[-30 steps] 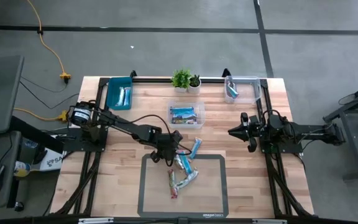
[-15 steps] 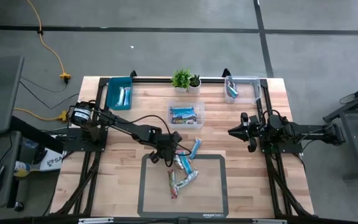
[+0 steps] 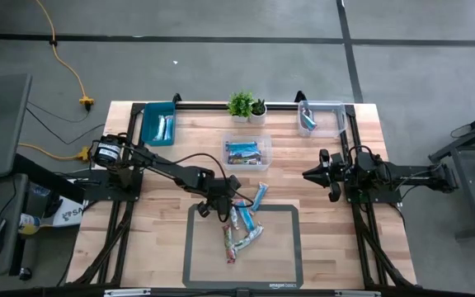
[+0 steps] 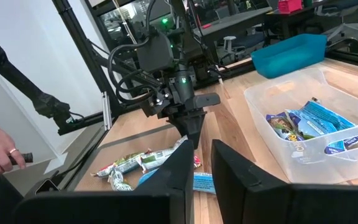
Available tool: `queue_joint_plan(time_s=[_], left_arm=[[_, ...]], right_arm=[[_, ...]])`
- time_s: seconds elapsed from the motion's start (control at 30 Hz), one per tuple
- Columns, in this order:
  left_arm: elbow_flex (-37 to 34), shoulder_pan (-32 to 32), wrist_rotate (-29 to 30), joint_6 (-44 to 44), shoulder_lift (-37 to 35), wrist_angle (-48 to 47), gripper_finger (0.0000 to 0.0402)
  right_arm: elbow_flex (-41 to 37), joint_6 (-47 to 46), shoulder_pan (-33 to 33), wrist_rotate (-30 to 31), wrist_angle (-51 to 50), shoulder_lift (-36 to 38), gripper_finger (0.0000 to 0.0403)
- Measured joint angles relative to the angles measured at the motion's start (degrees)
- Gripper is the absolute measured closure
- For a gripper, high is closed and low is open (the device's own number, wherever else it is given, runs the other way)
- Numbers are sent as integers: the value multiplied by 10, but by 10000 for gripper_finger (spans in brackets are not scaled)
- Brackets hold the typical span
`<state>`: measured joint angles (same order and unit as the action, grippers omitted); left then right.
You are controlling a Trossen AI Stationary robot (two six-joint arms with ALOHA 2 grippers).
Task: Pick and place Granola Bars by type
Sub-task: Put the orange granola bar in the blue bin
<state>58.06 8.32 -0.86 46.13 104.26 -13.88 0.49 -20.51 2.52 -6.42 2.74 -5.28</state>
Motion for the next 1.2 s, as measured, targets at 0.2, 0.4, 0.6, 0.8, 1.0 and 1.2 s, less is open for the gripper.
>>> queue_joint_plan(time_s=[0.2, 0.4, 0.6, 0.8, 1.0, 1.2], left_arm=[[0, 0, 1, 0, 1, 2, 361], [0, 0, 2, -2, 1, 4, 362], [7, 0, 16, -35, 1, -2, 363], [42, 0, 15, -47, 1, -1, 363], [94, 0, -44, -110, 1, -16, 363], [153, 0, -120, -225, 1, -13, 363]], right_arm=[[0, 0, 0, 0, 0, 0, 364], [0, 0, 0, 0, 0, 0, 368], [0, 0, 0, 0, 0, 0, 366], [0, 0, 0, 0, 0, 0, 366], [0, 0, 0, 0, 0, 0, 362], [0, 0, 0, 0, 0, 0, 364]])
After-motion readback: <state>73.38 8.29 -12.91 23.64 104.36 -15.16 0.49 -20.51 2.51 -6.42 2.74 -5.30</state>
